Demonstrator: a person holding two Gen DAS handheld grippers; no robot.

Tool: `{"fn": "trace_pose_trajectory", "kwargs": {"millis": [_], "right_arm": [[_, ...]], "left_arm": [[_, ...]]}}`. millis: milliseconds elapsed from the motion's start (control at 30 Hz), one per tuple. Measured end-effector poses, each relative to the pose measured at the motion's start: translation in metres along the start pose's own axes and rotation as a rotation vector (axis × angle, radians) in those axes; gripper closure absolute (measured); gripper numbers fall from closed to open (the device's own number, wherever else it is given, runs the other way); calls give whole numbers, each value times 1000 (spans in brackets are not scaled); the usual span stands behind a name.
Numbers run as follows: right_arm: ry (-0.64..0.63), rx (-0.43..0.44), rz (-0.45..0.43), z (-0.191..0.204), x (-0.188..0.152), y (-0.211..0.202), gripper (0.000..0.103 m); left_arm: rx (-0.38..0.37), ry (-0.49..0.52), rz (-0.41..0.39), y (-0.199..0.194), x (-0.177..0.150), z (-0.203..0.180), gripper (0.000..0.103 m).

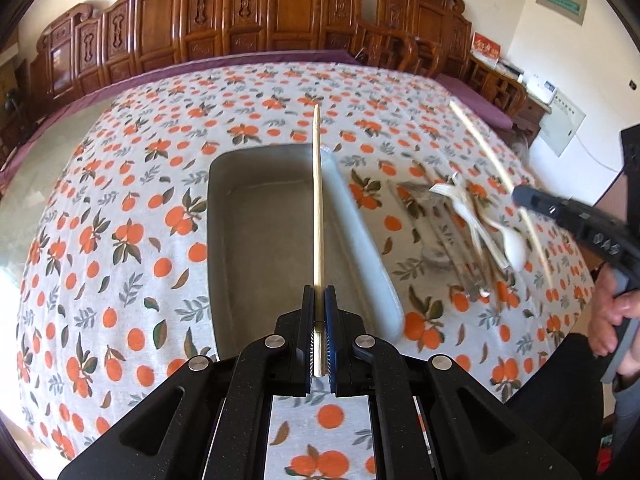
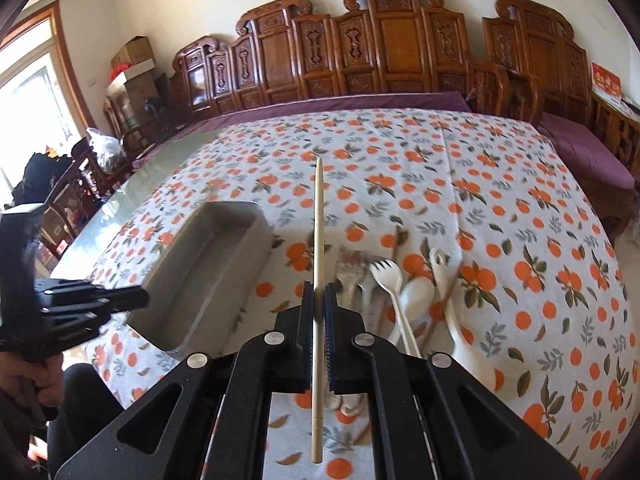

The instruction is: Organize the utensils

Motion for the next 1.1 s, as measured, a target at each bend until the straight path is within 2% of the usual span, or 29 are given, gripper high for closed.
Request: {"fn": "trace_pose_trajectory", "kwargs": {"millis": [133, 433, 667, 1100], "right_arm": [[-20, 16, 0, 14, 6, 4, 97], [-38, 47, 13, 43, 11, 14, 97], [-72, 61, 29, 69, 18, 25, 97], [-105, 98, 85, 124, 32, 72, 97]], "left_arm": [[2, -7, 44, 12, 1, 7, 99], [-7, -50, 85, 27, 6, 19, 99], [-6, -50, 40, 7, 11, 27, 89], [62, -69, -50, -41, 10, 69, 88]]}}
Point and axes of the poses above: each gripper's, at about its wrist camera, not at the fingertips, and y roughly the way its jaws point, z to its left, x to its top, the point moved 1 cm from there along y, roughly the way its jaws point, and after that the axes turned 3 degrees about z, right-handed, at the moved point
